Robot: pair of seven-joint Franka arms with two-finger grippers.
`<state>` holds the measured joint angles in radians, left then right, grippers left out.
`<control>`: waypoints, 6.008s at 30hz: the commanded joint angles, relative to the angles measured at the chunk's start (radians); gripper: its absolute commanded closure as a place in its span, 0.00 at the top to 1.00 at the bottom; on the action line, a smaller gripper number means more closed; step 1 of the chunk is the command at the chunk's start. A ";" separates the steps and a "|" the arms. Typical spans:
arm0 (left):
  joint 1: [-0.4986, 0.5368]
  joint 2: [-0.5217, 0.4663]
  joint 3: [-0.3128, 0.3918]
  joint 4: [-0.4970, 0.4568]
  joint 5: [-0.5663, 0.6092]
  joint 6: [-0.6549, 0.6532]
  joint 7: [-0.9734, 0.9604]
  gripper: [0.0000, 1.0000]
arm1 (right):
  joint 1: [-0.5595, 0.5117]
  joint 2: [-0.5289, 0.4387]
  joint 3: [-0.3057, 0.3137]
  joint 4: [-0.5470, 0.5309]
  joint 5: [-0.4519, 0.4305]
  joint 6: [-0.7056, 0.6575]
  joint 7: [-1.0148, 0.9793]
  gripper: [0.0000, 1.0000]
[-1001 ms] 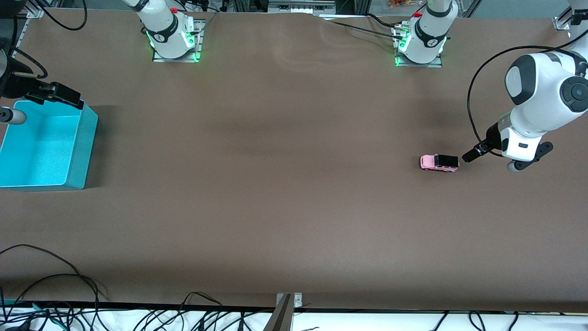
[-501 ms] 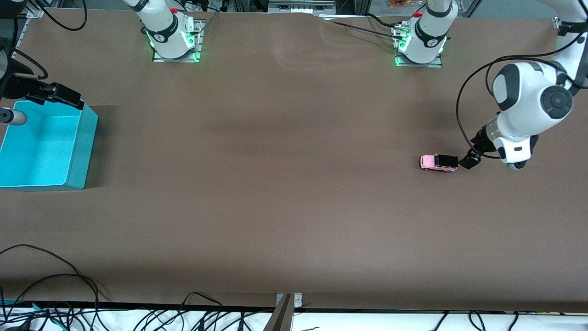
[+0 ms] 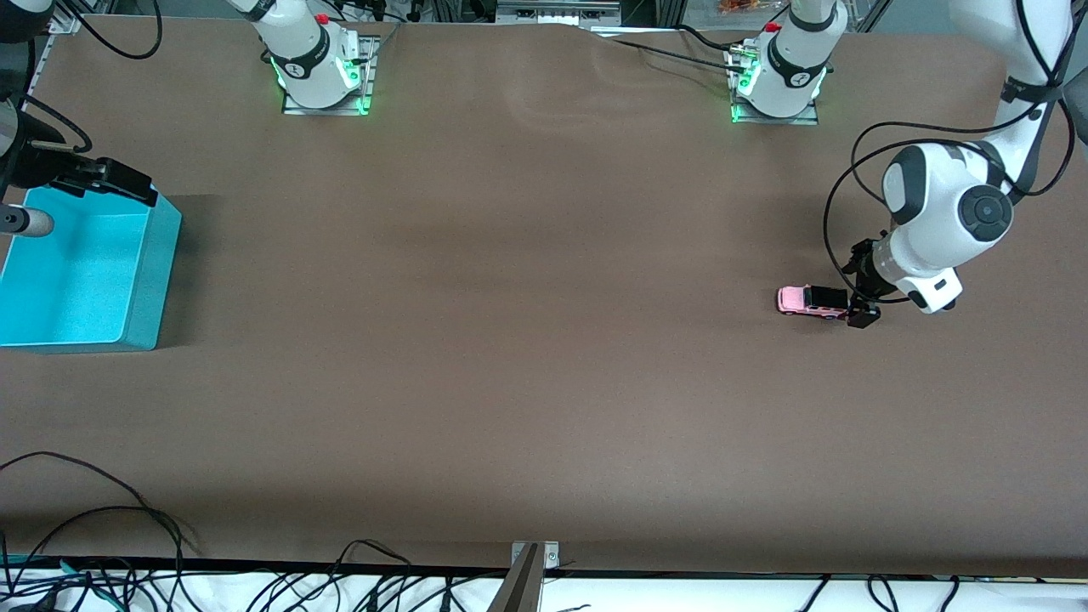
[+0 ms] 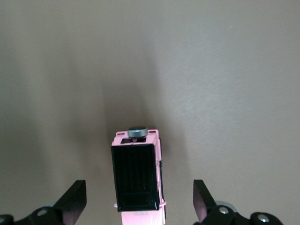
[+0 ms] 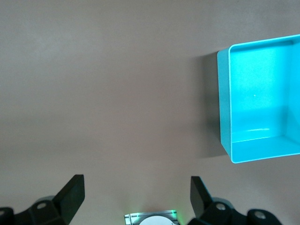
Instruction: Wind and store pink jeep toy
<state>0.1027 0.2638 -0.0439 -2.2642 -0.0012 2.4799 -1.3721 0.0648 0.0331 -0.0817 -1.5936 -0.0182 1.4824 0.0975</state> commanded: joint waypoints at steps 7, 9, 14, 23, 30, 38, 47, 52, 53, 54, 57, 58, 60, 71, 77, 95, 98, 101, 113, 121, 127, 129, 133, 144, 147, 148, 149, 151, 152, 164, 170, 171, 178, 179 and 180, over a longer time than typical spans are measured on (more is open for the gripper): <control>-0.046 0.072 0.002 0.028 0.023 0.021 -0.145 1.00 | -0.005 0.021 -0.001 0.047 -0.013 -0.024 -0.009 1.00; -0.046 0.071 0.002 0.028 0.023 0.019 -0.145 0.99 | -0.005 0.021 -0.001 0.047 -0.013 -0.024 -0.009 1.00; -0.041 0.071 0.002 0.026 0.021 0.019 -0.148 0.99 | -0.005 0.021 -0.001 0.047 -0.013 -0.024 -0.009 1.00; -0.026 0.075 0.006 0.025 0.021 0.021 -0.188 0.95 | -0.005 0.022 -0.001 0.047 -0.013 -0.022 -0.009 1.00; -0.026 0.075 0.006 0.020 0.023 0.021 -0.188 0.88 | -0.005 0.022 -0.001 0.047 -0.013 -0.024 -0.009 1.00; -0.028 0.089 0.004 0.023 0.023 0.024 -0.190 0.87 | -0.005 0.024 -0.001 0.047 -0.013 -0.022 -0.009 1.00; -0.026 0.094 0.006 0.022 0.023 0.024 -0.190 0.64 | -0.005 0.024 -0.001 0.047 -0.014 -0.024 -0.009 1.00; -0.026 0.089 0.006 0.021 0.023 0.024 -0.191 0.44 | -0.005 0.024 -0.001 0.047 -0.014 -0.024 -0.009 1.00; -0.026 0.089 0.004 0.022 0.023 0.024 -0.196 0.39 | -0.005 0.024 -0.001 0.047 -0.014 -0.024 -0.009 1.00; -0.026 0.089 0.006 0.022 0.023 0.024 -0.205 0.34 | -0.005 0.024 -0.001 0.047 -0.014 -0.024 -0.009 1.00; -0.026 0.089 0.006 0.023 0.023 0.024 -0.231 0.26 | -0.005 0.024 0.000 0.047 -0.014 -0.022 -0.009 1.00; -0.026 0.089 0.004 0.023 0.023 0.024 -0.232 0.25 | -0.005 0.024 -0.001 0.047 -0.014 -0.022 -0.009 1.00; -0.028 0.092 0.004 0.023 0.023 0.024 -0.233 0.25 | -0.005 0.024 -0.001 0.047 -0.014 -0.024 -0.009 1.00; -0.025 0.101 0.004 0.018 0.030 0.044 -0.228 0.23 | -0.005 0.024 -0.001 0.047 -0.014 -0.024 -0.009 1.00; -0.011 0.115 0.004 0.021 0.053 0.053 -0.229 0.23 | -0.005 0.024 -0.001 0.047 -0.013 -0.025 -0.009 1.00; 0.086 0.138 0.004 0.022 0.115 0.120 -0.219 0.22 | -0.005 0.024 -0.003 0.047 -0.014 -0.025 -0.009 1.00; 0.120 0.152 0.001 0.026 0.161 0.125 -0.219 0.21 | -0.005 0.024 -0.003 0.047 -0.014 -0.025 -0.009 1.00; 0.140 0.161 -0.001 0.026 0.199 0.149 -0.219 0.20 | -0.005 0.024 -0.003 0.047 -0.014 -0.025 -0.009 1.00; 0.193 0.181 -0.001 0.029 0.236 0.168 -0.208 0.20 | -0.005 0.024 -0.003 0.047 -0.014 -0.025 -0.009 1.00; 0.201 0.187 0.002 0.029 0.237 0.166 -0.151 0.18 | -0.005 0.024 -0.003 0.047 -0.014 -0.025 -0.009 1.00; 0.219 0.196 0.001 0.032 0.237 0.168 -0.119 0.18 | -0.005 0.024 -0.003 0.047 -0.013 -0.025 -0.009 1.00; 0.221 0.196 0.002 0.037 0.237 0.168 -0.108 0.18 | -0.005 0.024 -0.003 0.047 -0.014 -0.024 -0.009 1.00; 0.224 0.196 0.004 0.043 0.237 0.166 -0.099 0.18 | -0.005 0.024 -0.003 0.047 -0.014 -0.024 -0.009 1.00; 0.250 0.196 0.009 0.045 0.237 0.166 -0.045 0.17 | -0.005 0.024 -0.001 0.047 -0.014 -0.024 -0.009 1.00; 0.264 0.198 0.009 0.046 0.237 0.166 -0.015 0.17 | -0.005 0.024 -0.001 0.047 -0.014 -0.024 -0.009 1.00; 0.268 0.198 0.009 0.046 0.236 0.166 -0.007 0.17 | -0.005 0.024 -0.003 0.047 -0.014 -0.024 -0.009 1.00; 0.273 0.198 0.009 0.048 0.236 0.166 -0.004 0.17 | -0.005 0.024 -0.003 0.047 -0.014 -0.024 -0.009 1.00; 0.284 0.201 0.009 0.060 0.237 0.166 0.002 0.16 | -0.005 0.024 -0.003 0.047 -0.014 -0.024 -0.009 1.00; 0.285 0.203 0.009 0.061 0.237 0.166 0.004 0.17 | -0.005 0.024 -0.003 0.047 -0.014 -0.024 -0.009 1.00; 0.296 0.219 0.009 0.077 0.236 0.166 0.008 0.17 | -0.003 0.024 -0.003 0.047 -0.017 -0.024 -0.009 1.00; 0.308 0.222 0.010 0.077 0.234 0.166 0.008 0.17 | -0.005 0.024 -0.001 0.049 -0.017 -0.024 -0.009 1.00; 0.311 0.224 0.010 0.078 0.234 0.166 0.008 0.17 | -0.003 0.024 -0.001 0.050 -0.017 -0.024 -0.009 1.00; 0.331 0.224 0.016 0.097 0.236 0.166 0.008 0.17 | -0.005 0.024 -0.001 0.053 -0.017 -0.025 -0.009 1.00; 0.330 0.226 0.019 0.098 0.236 0.166 0.008 0.17 | -0.005 0.024 -0.001 0.053 -0.017 -0.024 -0.009 1.00; 0.330 0.226 0.019 0.100 0.236 0.166 0.010 0.17 | -0.005 0.024 -0.001 0.053 -0.017 -0.025 -0.009 1.00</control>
<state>0.4150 0.4022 -0.0349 -2.1949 0.2011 2.6137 -1.3711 0.0638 0.0429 -0.0843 -1.5762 -0.0217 1.4823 0.0975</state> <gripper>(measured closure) 0.502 0.000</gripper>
